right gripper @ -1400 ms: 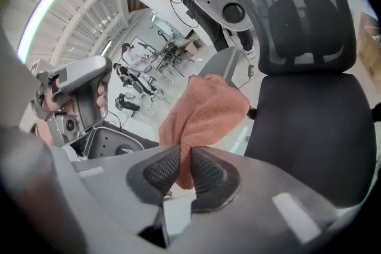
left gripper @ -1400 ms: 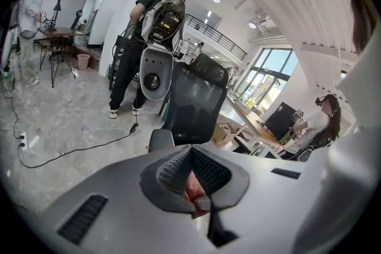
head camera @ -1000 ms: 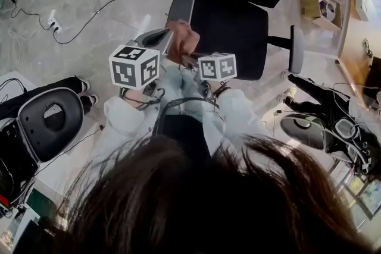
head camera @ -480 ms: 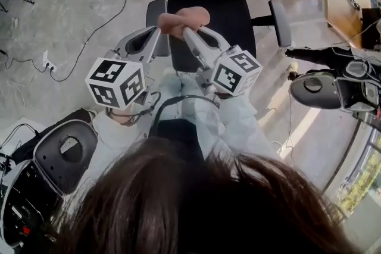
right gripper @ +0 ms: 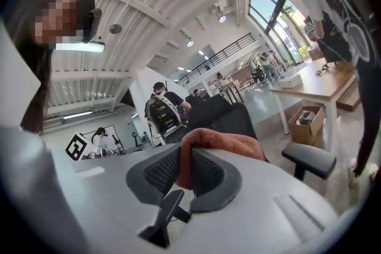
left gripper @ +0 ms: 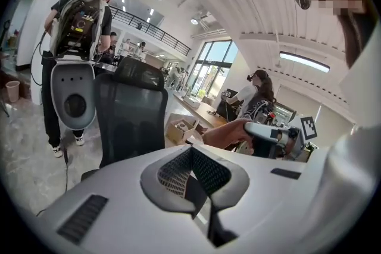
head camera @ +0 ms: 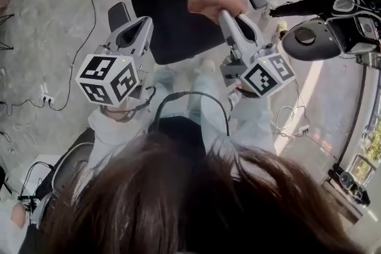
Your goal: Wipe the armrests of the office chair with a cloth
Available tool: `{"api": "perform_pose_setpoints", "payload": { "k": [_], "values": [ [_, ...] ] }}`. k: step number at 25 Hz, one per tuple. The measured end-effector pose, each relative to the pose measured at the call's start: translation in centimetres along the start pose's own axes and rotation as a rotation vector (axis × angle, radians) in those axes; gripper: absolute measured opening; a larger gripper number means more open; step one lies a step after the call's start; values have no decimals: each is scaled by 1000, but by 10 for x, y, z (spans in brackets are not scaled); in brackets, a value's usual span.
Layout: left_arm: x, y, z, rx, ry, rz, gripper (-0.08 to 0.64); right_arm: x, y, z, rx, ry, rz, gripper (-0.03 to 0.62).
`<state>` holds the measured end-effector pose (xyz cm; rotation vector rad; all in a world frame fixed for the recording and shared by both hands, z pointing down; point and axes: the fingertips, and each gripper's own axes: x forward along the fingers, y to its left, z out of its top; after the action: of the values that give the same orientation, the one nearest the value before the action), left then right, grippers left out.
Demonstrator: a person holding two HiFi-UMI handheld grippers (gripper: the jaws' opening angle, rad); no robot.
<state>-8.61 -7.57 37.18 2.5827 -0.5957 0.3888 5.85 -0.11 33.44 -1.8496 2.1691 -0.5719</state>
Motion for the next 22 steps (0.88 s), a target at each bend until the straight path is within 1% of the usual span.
{"api": "perform_pose_setpoints", "payload": {
  "k": [2, 4, 7, 10, 13, 16, 18, 20, 22],
  "values": [
    [21, -15, 6, 21, 3, -4, 2, -13, -31, 19, -5, -24, -25, 38],
    [43, -25, 13, 32, 2, 6, 2, -14, -56, 33, -12, -34, -23, 38],
    [73, -41, 18, 37, -5, 35, 2, -15, -87, 46, -12, -33, 12, 38],
    [110, -77, 23, 31, -36, 75, 2, -31, -122, 61, -18, -13, 72, 38],
    [170, -113, 31, 8, -52, 116, 2, -41, -179, 84, -15, 35, 134, 38],
    [234, -131, 47, -44, -63, 154, 2, -29, -237, 107, 0, 116, 187, 38],
    [264, -146, 50, -84, -74, 187, 2, -27, -263, 115, 15, 182, 229, 38],
    [286, -167, 45, -131, -86, 223, 2, -35, -284, 118, 25, 237, 269, 38],
    [311, -190, 42, -157, -79, 243, 2, -42, -311, 125, 35, 280, 291, 38]
  ]
}}
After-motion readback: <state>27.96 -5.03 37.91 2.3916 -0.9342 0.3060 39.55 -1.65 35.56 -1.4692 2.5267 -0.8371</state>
